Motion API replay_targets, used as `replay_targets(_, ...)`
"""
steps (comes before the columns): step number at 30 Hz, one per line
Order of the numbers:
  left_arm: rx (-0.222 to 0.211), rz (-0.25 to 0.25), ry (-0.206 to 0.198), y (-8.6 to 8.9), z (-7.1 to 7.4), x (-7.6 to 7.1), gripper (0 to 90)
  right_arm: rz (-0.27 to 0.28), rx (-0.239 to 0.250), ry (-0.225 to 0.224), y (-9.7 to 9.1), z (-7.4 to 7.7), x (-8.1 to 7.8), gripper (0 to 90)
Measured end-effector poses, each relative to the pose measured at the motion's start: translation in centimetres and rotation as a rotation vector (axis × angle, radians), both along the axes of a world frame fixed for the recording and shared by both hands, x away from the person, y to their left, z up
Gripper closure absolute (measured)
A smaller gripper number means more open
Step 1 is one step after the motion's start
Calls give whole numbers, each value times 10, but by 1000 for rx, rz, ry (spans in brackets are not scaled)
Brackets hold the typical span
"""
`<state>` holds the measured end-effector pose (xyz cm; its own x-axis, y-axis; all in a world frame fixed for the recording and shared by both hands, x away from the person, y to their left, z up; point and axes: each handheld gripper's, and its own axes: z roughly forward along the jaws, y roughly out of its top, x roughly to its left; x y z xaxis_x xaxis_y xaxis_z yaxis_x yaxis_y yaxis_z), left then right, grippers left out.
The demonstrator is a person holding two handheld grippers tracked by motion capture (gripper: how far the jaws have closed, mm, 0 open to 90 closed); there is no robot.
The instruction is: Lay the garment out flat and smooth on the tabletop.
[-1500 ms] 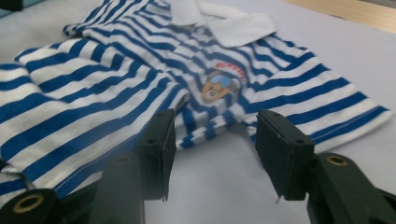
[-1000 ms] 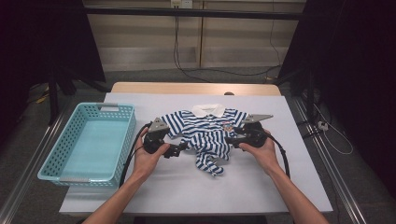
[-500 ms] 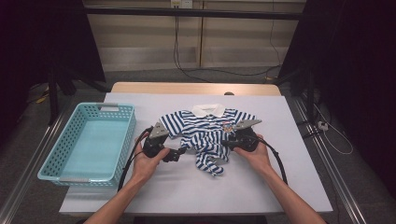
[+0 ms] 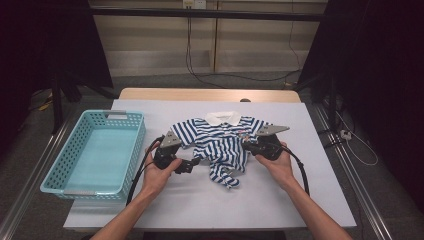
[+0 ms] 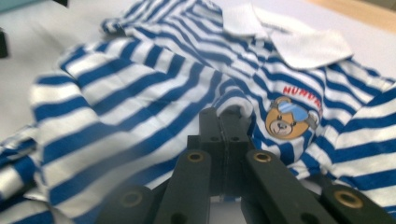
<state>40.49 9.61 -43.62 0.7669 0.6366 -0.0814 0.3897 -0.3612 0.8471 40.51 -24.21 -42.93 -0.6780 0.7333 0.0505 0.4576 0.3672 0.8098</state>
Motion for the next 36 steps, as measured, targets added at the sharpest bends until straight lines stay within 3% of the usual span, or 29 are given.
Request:
replay_targets(6, -38, 44, -29, 3, 8, 2, 61, 32, 69, -44, 8, 19, -7, 900)
replay_targets(10, -56, 56, -40, 4, 12, 2, 54, 91, 98, -45, 24, 24, -16, 900)
replay_targets(16, -65, 77, -58, 7, 15, 2, 51, 191, 92, -30, 50, 21, -34, 900)
replay_targets(20, -70, 99, -77, 8, 16, 2, 53, 253, 73, -4, 64, 12, -47, 900)
replay_targets(22, -58, 90, -82, 7, 16, 2, 54, 274, 65, 13, 70, 6, -52, 900)
replay_targets(23, -73, 97, -83, 5, 16, 1, 54, 282, 64, 20, 71, 4, -53, 900)
replay_targets(24, -55, 78, -84, 6, 16, 1, 55, 296, 61, 27, 74, 3, -55, 900)
replay_targets(28, -57, 76, -78, -2, 14, -1, 55, 322, 70, 47, 82, -3, -58, 900)
replay_targets(31, -49, 80, -51, -7, 15, -2, 55, 346, 64, 60, 89, -6, -63, 900)
replay_targets(33, -79, 67, -44, -8, 16, -2, 54, 361, 63, 63, 93, -7, -66, 900)
replay_targets(36, -84, 51, -43, -8, 17, -3, 48, 389, 63, 79, 100, -10, -69, 871)
